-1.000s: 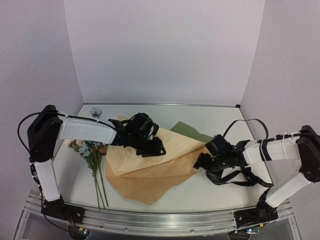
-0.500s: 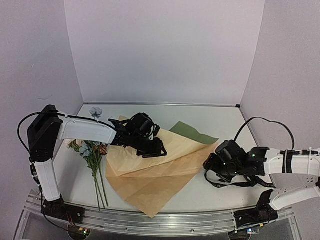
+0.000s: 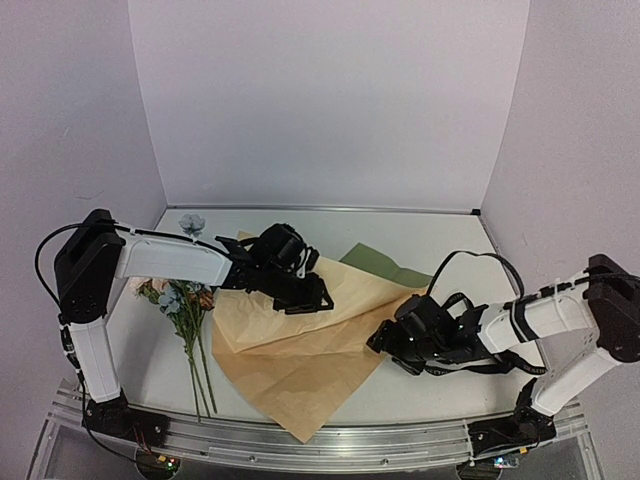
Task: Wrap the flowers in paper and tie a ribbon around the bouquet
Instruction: Pick up the folded wrapping paper from the center of the board, then unfold the folded wrapping paper at the center of the board.
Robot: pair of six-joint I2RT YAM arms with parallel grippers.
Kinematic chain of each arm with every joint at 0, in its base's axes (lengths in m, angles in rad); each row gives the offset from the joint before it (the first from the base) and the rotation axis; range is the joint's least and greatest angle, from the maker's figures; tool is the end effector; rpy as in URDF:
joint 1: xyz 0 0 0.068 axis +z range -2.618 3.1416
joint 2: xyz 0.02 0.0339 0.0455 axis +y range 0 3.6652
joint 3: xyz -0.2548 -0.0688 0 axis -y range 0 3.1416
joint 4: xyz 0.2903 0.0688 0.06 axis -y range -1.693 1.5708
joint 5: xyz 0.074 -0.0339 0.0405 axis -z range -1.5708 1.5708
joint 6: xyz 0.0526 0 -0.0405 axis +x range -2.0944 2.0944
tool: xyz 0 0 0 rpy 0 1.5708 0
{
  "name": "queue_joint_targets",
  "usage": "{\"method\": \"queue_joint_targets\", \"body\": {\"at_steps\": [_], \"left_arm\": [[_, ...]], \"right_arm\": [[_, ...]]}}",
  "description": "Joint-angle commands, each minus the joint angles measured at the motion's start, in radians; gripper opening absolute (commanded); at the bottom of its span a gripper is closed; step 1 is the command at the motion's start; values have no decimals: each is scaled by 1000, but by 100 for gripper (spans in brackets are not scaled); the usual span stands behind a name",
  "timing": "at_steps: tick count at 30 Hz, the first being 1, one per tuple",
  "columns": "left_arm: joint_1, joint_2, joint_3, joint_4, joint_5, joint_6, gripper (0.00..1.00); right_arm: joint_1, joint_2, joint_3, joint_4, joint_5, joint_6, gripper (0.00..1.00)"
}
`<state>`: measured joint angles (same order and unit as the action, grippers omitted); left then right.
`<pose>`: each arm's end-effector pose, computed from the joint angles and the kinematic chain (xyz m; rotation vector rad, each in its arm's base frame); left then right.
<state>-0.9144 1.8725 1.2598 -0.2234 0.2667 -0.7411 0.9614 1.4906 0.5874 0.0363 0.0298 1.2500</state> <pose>0.2645 -0.3660 0.1464 0.3668 2.6365 -0.9946 0.1778 0.2519 0.0802 0.3986 2.6412 0.8589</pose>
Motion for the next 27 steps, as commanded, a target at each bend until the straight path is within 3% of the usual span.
{"method": "queue_joint_targets", "body": {"at_steps": [1, 4, 9, 13, 20, 27], "left_arm": [[9, -39, 18, 33, 10, -3, 44], [12, -44, 17, 31, 9, -1, 44], [17, -68, 0, 8, -41, 4, 43], [21, -121, -59, -20, -169, 5, 44], [46, -230, -226, 1, -333, -35, 45], [75, -277, -348, 57, -336, -85, 45]], "right_arm": [[9, 103, -10, 241, -51, 96, 75], [15, 132, -20, 276, -31, 121, 66], [16, 100, -44, 264, 55, 102, 32], [16, -12, -5, 52, 123, -10, 0], [39, -193, 188, -434, 269, -276, 0], [55, -202, 381, -653, 316, -459, 0]]}}
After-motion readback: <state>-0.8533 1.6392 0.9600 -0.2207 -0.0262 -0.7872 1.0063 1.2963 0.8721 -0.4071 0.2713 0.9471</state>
